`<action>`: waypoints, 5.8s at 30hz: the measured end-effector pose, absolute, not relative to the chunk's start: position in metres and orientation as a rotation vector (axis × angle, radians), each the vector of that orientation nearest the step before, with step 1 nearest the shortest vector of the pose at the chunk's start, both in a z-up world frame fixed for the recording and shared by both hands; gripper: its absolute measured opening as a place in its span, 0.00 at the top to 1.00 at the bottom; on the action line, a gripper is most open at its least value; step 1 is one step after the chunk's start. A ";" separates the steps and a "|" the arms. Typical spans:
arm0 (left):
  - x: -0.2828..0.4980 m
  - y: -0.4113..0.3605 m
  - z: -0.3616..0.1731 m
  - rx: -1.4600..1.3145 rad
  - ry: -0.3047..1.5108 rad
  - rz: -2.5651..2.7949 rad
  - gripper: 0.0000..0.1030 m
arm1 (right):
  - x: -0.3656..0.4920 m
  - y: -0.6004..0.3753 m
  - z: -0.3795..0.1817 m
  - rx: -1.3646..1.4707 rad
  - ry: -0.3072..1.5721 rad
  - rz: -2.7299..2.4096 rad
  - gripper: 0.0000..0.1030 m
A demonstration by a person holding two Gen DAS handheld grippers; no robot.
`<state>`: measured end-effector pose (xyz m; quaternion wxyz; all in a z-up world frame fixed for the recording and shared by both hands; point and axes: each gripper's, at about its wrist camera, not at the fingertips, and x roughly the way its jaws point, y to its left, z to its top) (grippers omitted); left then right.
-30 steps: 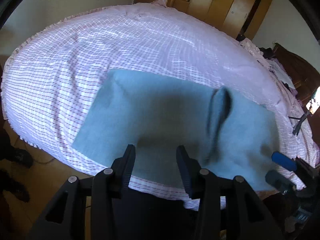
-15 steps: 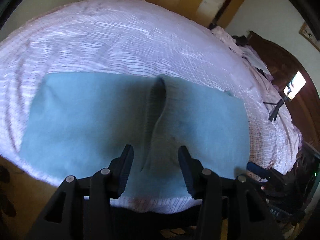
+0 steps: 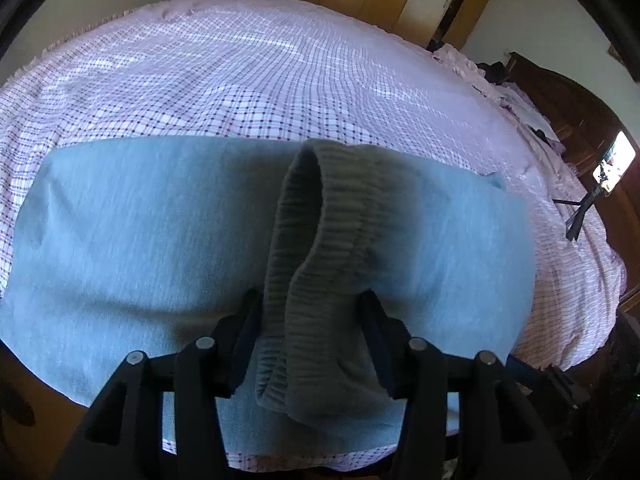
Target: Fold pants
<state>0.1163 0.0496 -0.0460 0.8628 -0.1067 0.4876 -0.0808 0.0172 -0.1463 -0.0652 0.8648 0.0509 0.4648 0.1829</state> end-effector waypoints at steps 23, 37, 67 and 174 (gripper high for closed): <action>0.089 0.060 -0.002 -0.326 0.931 -0.240 0.83 | 0.012 -0.171 -0.053 0.344 0.916 0.410 0.11; 0.069 0.086 0.062 -0.261 0.808 -0.252 0.83 | 0.000 -0.184 -0.046 0.405 0.879 0.377 0.12; 0.092 0.195 -0.007 -0.271 1.006 -0.112 0.78 | 0.016 -0.168 -0.063 0.371 0.943 0.363 0.14; 0.003 0.261 -0.055 -0.482 0.909 0.017 0.67 | 0.166 0.131 0.008 -0.302 0.984 0.806 0.82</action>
